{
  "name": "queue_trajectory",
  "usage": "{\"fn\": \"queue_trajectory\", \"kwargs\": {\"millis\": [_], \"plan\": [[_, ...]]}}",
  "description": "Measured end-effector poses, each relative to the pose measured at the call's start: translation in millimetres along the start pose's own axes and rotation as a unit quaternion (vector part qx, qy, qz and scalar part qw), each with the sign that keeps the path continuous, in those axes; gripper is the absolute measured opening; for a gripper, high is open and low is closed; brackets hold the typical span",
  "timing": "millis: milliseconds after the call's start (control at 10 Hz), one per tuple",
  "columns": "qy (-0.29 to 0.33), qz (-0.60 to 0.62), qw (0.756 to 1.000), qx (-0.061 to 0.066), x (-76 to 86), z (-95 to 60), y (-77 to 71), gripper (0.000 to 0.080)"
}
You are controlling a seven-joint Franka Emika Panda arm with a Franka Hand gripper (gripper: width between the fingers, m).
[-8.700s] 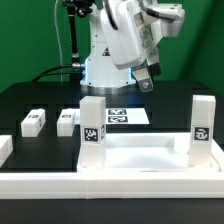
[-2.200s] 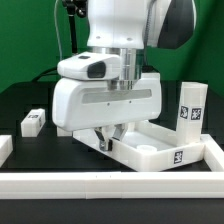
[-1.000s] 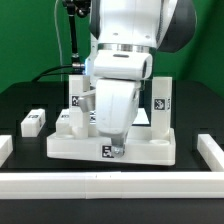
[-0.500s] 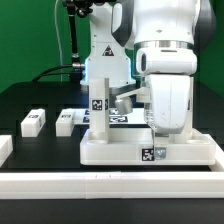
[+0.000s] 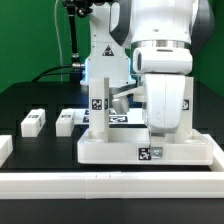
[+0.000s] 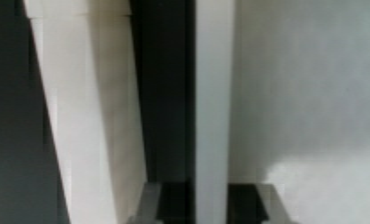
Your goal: Assemble desk
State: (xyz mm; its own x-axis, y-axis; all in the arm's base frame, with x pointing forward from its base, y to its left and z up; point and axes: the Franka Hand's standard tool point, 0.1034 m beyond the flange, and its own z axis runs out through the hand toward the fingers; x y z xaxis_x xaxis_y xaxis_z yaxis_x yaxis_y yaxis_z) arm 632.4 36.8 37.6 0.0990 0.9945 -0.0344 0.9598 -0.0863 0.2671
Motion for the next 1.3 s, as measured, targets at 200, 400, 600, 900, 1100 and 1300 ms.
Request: {"fn": "queue_trajectory", "kwargs": {"millis": [200,400,600,900,1100,1300], "plan": [[0.002,-0.008,1.0,-0.001,1.4,3.0,-0.7,0.0068],[-0.001,-0.015,1.0,0.011,7.8,5.0,4.9,0.0068],[-0.01,-0.018,0.999,0.027,5.4,9.2,15.8,0.0068],[-0.019,-0.005,0.998,0.056,2.6,15.9,28.5,0.0067],[-0.02,-0.003,0.998,0.064,6.1,15.2,28.5,0.0067],[-0.02,0.0,0.998,0.067,6.4,15.2,26.5,0.0148]]}}
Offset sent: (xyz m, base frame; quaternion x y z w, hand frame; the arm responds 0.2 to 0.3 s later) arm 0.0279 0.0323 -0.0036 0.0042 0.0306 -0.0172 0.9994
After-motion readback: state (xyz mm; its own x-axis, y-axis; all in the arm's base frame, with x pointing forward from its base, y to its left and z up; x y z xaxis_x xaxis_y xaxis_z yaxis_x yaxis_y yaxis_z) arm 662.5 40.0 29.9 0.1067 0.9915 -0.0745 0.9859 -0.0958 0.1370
